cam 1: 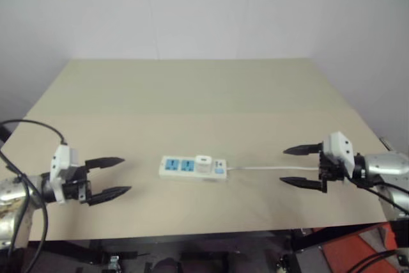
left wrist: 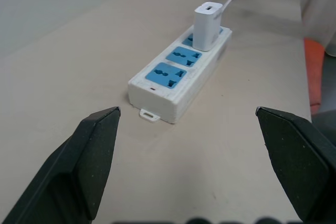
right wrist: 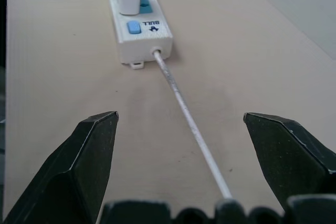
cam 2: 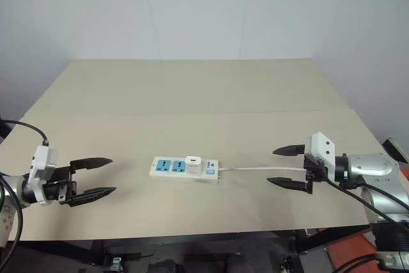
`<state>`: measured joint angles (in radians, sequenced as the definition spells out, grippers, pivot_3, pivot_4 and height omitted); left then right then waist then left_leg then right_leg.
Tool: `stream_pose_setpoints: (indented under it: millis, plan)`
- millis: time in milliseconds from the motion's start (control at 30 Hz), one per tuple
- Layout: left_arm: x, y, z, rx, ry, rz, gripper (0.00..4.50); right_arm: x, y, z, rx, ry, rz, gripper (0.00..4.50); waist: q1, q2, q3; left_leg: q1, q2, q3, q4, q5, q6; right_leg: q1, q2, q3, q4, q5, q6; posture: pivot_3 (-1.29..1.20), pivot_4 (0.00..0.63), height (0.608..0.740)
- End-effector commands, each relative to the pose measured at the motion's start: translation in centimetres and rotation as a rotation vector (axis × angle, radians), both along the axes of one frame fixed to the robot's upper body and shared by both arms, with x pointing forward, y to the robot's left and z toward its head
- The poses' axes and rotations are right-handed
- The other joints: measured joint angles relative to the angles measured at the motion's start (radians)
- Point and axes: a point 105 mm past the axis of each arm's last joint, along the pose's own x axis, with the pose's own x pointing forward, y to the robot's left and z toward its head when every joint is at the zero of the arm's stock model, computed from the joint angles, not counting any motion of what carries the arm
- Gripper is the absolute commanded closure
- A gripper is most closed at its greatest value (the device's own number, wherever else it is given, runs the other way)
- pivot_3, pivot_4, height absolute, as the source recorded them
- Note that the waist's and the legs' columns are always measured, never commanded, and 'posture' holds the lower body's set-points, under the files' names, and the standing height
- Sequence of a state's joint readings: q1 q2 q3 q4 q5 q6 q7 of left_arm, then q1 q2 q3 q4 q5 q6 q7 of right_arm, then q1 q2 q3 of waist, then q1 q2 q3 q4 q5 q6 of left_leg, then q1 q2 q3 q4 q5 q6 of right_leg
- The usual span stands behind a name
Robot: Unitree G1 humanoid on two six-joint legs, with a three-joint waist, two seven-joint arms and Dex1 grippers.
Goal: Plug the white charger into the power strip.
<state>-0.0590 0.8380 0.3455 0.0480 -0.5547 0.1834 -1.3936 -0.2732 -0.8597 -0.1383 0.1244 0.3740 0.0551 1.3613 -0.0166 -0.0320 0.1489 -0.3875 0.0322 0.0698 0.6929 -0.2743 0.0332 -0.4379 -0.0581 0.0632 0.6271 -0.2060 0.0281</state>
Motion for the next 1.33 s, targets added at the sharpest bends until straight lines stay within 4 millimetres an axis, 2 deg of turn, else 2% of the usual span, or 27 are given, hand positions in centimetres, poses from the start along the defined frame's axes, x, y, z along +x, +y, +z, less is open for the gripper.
stream_pose_setpoints:
  millis: [33, 733, 1333]
  plan:
    - [0.3, -0.4, 1.1, -0.006, -0.038, -0.015, 0.00, -0.2, -0.3, 1.3, -0.015, -0.055, -0.008, 0.03, 0.002, 0.000, 0.000, 0.000, 0.000, 0.001, 0.000, 0.000, 0.000, 0.000, 0.000, 0.000, 0.000, 0.000, 0.000, 0.00, 0.150, 0.740]
    - [1.6, -0.3, 1.1, 0.048, -0.019, -0.028, 0.00, -1.3, -1.0, 0.4, -0.040, -0.077, -0.044, 0.03, 0.002, -0.001, 0.001, 0.000, 0.000, 0.006, 0.000, 0.000, 0.000, 0.000, 0.001, 0.000, 0.000, 0.000, 0.000, 0.00, 0.150, 0.740]
    - [0.9, -0.2, 1.3, 0.056, -0.014, -0.011, 0.00, -0.9, -0.9, 0.2, -0.043, -0.088, -0.029, 0.03, 0.002, -0.002, 0.001, 0.000, 0.000, 0.006, 0.000, 0.000, 0.000, 0.000, 0.001, 0.000, 0.000, 0.000, 0.000, 0.00, 0.150, 0.740]
